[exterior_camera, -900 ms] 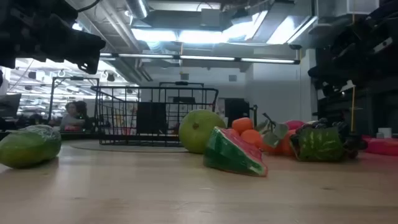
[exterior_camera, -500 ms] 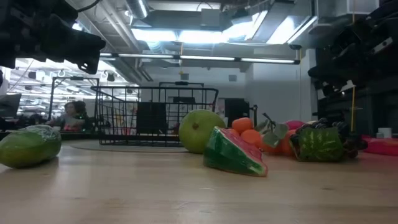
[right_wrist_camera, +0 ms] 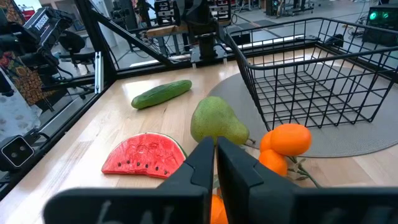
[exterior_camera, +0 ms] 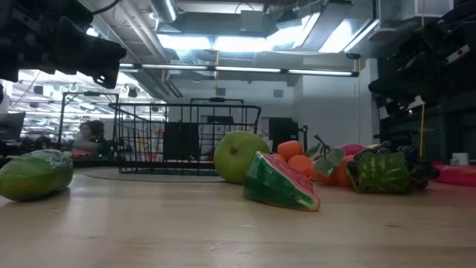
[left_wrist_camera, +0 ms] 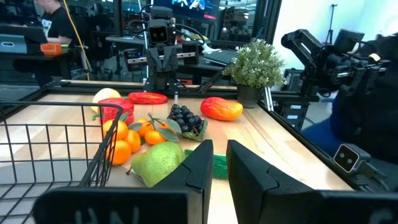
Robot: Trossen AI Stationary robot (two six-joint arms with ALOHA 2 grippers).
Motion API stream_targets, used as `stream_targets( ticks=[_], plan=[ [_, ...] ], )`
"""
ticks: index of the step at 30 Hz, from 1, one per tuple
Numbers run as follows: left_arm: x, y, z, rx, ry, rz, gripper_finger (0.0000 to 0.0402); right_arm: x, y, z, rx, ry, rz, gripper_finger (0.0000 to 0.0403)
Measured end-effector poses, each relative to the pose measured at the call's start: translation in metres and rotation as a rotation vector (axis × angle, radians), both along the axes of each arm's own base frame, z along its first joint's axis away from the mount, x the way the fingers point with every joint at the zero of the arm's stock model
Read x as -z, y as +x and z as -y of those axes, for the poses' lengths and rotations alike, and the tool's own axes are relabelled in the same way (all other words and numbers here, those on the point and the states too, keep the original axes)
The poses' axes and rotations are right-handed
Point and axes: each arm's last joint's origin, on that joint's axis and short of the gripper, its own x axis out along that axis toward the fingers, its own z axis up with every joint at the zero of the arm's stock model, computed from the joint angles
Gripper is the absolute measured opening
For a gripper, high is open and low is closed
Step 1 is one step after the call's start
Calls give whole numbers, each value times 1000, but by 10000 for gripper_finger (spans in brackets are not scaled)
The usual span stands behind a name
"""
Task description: Build produce basket
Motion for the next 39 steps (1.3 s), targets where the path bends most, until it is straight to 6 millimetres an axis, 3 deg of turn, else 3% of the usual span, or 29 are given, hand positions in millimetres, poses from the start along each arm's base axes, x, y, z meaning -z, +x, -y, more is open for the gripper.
stream_targets(
  ticks=[4,9,13,16,25,29,32,39],
  plan=[
    [0,0,0,0,0,0,45,0,0,0,0,-13,1,22],
    [0,0,0,0,5,1,45,-3,0,3,54,-353,31,22],
    [-1,0,-1,-32,136,24,45,-4,0,4,60,-618,30,22],
    [-3,0,-1,-38,163,51,45,-4,0,4,54,-697,29,22],
    [-23,-5,-1,-48,117,262,45,-7,0,1,-34,-630,91,22],
    [-37,-11,-2,-127,238,427,45,-7,0,-2,-125,-535,123,22],
    [-45,-15,-3,-179,212,512,45,-15,0,-4,-182,-497,214,22],
    [-50,-18,-6,-283,128,543,45,-44,-4,6,199,-52,458,22]
  ],
)
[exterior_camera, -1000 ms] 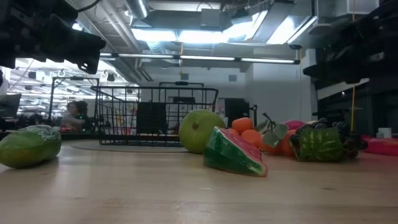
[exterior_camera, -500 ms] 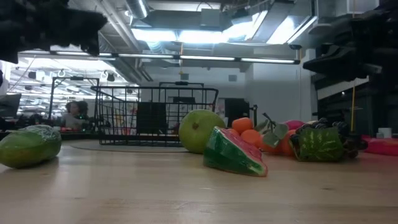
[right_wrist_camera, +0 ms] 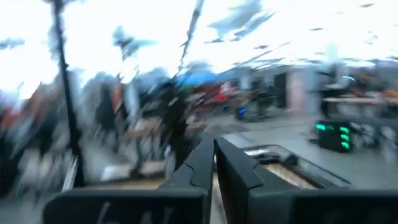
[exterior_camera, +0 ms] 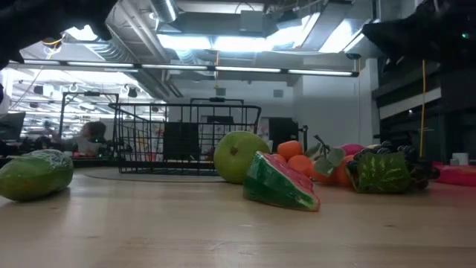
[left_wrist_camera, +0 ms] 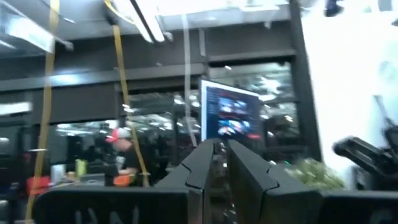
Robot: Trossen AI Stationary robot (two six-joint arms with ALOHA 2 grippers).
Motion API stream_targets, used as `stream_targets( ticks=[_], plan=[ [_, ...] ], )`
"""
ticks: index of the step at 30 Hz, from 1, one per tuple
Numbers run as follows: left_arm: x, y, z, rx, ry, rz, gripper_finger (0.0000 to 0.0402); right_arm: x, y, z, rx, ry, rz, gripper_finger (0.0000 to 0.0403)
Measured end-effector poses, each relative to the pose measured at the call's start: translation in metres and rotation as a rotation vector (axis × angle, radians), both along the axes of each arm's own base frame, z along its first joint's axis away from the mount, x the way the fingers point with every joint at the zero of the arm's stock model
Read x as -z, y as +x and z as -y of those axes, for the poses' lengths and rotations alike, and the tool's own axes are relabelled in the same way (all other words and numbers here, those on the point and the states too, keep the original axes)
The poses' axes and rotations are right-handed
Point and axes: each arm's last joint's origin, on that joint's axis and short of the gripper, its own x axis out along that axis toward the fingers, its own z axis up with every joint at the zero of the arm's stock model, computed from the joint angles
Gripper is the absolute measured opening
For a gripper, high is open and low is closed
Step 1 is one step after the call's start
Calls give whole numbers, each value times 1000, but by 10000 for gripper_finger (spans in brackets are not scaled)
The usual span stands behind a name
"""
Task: Build produce basket
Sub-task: Put the red chili pepper into the wire basket
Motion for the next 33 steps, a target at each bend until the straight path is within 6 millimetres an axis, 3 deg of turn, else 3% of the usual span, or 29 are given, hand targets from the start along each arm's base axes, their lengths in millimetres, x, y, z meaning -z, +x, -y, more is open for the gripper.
stream_targets(
  ticks=[4,7,10,14,17,22,26,30,33],
  plan=[
    [-10,-8,-4,-135,-41,123,45,-10,-6,8,250,104,121,22],
    [-14,-13,-6,-187,-92,185,45,-12,-9,11,451,-5,86,22],
    [-14,-13,-6,-200,-90,185,45,-11,-9,11,490,-165,26,22],
    [-8,-7,-6,-228,-29,89,45,-10,-4,5,290,-282,31,22],
    [-4,-4,-5,-214,-21,35,45,-17,-6,-1,102,-305,142,22],
    [-19,-4,2,112,-169,117,45,-66,-12,-3,-30,-169,330,25],
    [-35,6,9,295,-211,7,45,-104,-5,-8,-188,-203,176,58],
    [-55,20,13,270,-206,-113,52,-139,1,-7,-204,-183,-20,119],
    [-66,29,15,254,-179,-190,68,-153,4,-6,-178,-119,-220,165]
  ],
)
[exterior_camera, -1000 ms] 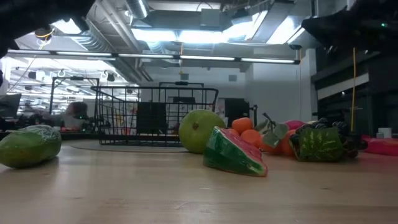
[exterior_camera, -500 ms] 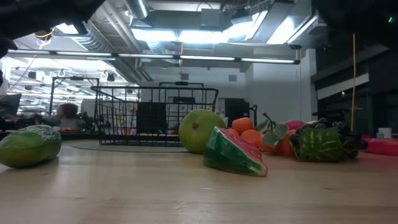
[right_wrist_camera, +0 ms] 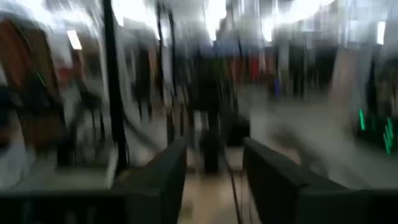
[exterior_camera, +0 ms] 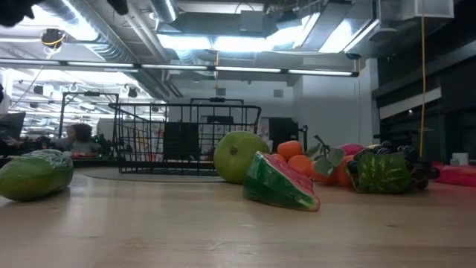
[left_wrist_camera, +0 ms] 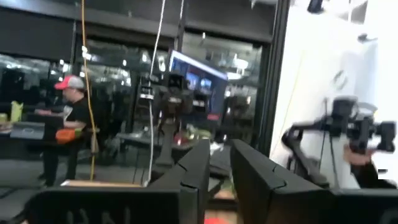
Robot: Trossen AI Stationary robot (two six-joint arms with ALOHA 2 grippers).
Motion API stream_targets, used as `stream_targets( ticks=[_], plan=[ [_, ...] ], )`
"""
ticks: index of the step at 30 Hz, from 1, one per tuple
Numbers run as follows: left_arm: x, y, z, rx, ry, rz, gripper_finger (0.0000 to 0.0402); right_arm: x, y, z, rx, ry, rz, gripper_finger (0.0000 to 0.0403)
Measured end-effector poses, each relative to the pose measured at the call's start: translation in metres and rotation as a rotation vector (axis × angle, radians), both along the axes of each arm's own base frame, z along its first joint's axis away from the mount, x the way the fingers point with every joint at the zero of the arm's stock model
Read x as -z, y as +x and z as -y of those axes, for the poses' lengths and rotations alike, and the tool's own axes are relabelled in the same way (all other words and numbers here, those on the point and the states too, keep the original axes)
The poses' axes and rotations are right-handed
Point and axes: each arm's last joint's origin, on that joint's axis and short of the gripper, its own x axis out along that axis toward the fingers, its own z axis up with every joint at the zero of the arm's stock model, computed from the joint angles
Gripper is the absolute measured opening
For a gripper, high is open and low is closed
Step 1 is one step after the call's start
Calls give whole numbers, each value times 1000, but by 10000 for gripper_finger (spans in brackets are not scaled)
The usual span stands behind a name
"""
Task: Build produce basket
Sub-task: Put the red chili pepper into the wire basket
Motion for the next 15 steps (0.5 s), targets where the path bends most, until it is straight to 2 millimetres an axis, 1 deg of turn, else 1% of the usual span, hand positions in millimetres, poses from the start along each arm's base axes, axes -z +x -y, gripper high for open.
stream_targets(
  ticks=[3,6,10,15],
  plan=[
    [-5,8,0,-19,14,-78,87,-2,1,3,112,56,-227,198],
    [-8,15,0,-54,9,-132,105,6,-2,8,276,125,-462,215],
    [-4,22,-2,-128,-13,-174,115,24,-4,13,567,309,-666,219],
    [2,29,-2,-181,-24,-216,114,51,-2,18,799,483,-930,210]
  ],
)
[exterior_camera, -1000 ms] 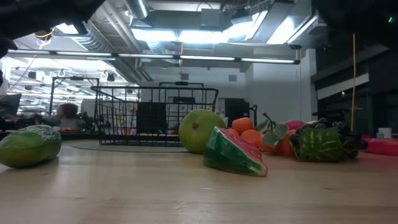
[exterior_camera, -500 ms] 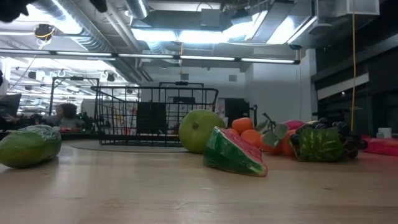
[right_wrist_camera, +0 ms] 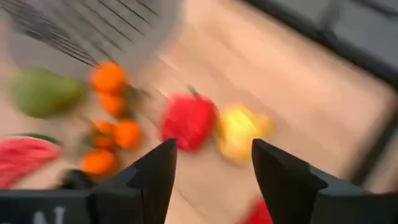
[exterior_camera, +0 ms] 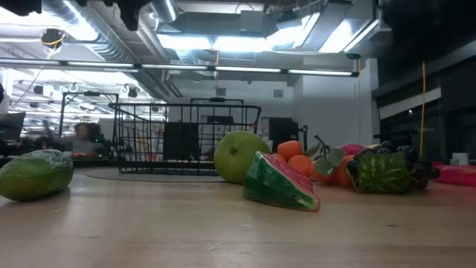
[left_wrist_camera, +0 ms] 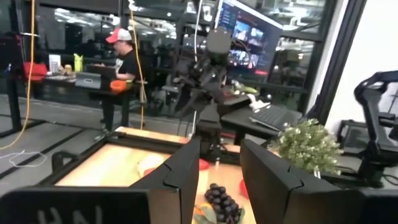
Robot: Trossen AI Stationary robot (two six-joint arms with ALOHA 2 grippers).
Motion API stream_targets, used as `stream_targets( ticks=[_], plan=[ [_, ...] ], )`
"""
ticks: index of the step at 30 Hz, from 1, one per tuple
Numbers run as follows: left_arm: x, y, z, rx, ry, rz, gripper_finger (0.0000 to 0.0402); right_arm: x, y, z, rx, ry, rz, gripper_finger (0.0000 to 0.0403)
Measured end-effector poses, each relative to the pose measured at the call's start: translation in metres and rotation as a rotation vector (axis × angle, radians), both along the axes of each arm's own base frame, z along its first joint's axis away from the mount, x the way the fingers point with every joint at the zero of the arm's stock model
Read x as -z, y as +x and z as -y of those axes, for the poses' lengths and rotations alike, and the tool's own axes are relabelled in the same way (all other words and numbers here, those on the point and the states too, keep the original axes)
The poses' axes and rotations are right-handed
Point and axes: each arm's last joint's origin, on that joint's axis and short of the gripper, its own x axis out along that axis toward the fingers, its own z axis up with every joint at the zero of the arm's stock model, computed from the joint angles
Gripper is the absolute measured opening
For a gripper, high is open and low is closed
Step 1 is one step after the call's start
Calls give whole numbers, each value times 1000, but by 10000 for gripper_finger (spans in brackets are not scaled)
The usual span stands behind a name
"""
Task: Build produce basket
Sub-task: Put the red chili pepper into the wire basket
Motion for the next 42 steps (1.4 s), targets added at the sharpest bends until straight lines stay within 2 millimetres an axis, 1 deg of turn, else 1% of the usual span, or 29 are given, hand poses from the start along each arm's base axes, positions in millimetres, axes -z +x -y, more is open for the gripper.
stream_targets(
  ticks=[3,5,11,15,17,20,23,26,29,32,35,38,42],
  plan=[
    [3,4,0,1,2,-22,115,13,9,4,85,94,-129,205],
    [5,6,1,0,2,-34,115,22,17,8,114,180,-214,201],
    [10,13,2,15,-21,-65,115,51,37,25,210,362,-514,191],
    [13,16,2,20,-41,-79,114,70,49,35,182,505,-671,188],
    [14,17,2,21,-43,-85,115,79,53,41,164,574,-722,187],
    [15,18,2,21,-42,-93,115,92,59,52,166,621,-791,187],
    [16,18,2,21,-42,-94,114,107,59,61,197,661,-858,187],
    [16,18,2,21,-41,-94,115,124,55,68,220,691,-881,187],
    [16,18,2,21,-41,-94,114,142,48,72,243,704,-866,187],
    [16,18,2,21,-40,-95,115,158,40,72,265,709,-825,187],
    [16,18,2,20,-39,-95,115,171,33,67,300,735,-792,187],
    [16,18,2,20,-39,-95,114,183,27,63,329,747,-767,188],
    [16,18,2,20,-39,-95,115,186,26,59,320,742,-764,187]
  ],
)
